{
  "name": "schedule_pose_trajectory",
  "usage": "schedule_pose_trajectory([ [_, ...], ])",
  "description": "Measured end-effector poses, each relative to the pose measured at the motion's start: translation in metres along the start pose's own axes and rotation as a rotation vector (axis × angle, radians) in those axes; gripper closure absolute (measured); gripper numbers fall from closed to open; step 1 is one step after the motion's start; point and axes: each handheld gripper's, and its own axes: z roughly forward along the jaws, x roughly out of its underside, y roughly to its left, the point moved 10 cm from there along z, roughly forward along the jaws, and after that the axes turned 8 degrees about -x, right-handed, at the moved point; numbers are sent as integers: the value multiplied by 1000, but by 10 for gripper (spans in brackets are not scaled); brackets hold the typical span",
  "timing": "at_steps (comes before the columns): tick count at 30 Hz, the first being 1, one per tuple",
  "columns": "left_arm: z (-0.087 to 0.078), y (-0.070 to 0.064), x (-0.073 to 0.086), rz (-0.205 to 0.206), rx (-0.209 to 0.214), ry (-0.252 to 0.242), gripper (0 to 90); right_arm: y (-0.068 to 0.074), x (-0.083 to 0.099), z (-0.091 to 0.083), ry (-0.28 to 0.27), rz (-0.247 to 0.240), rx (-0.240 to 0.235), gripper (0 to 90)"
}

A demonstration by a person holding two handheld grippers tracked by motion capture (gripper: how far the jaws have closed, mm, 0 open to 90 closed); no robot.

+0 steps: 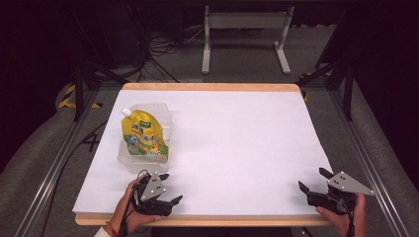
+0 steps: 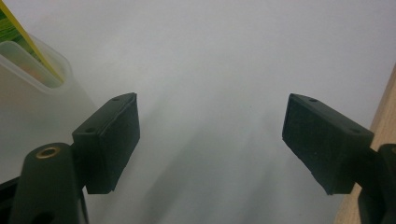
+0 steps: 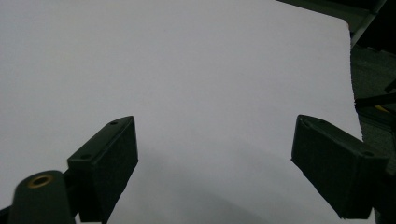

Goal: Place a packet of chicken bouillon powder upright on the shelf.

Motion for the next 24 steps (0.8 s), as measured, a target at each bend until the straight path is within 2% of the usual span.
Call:
schedule_pose_trajectory([
  [7, 0, 1, 0, -4, -1, -3, 196, 1, 0, 2, 7, -13, 10, 151],
  [14, 1, 2, 0, -1, 3, 0, 197, -2, 1, 4, 6, 1, 11, 151],
  [17, 0, 2, 0, 7, -8, 1, 197, -3, 1, 5, 4, 4, 14, 151],
  [24, 0, 2, -1, -11, -8, 4, 197, -3, 0, 8, 5, 2, 15, 160],
])
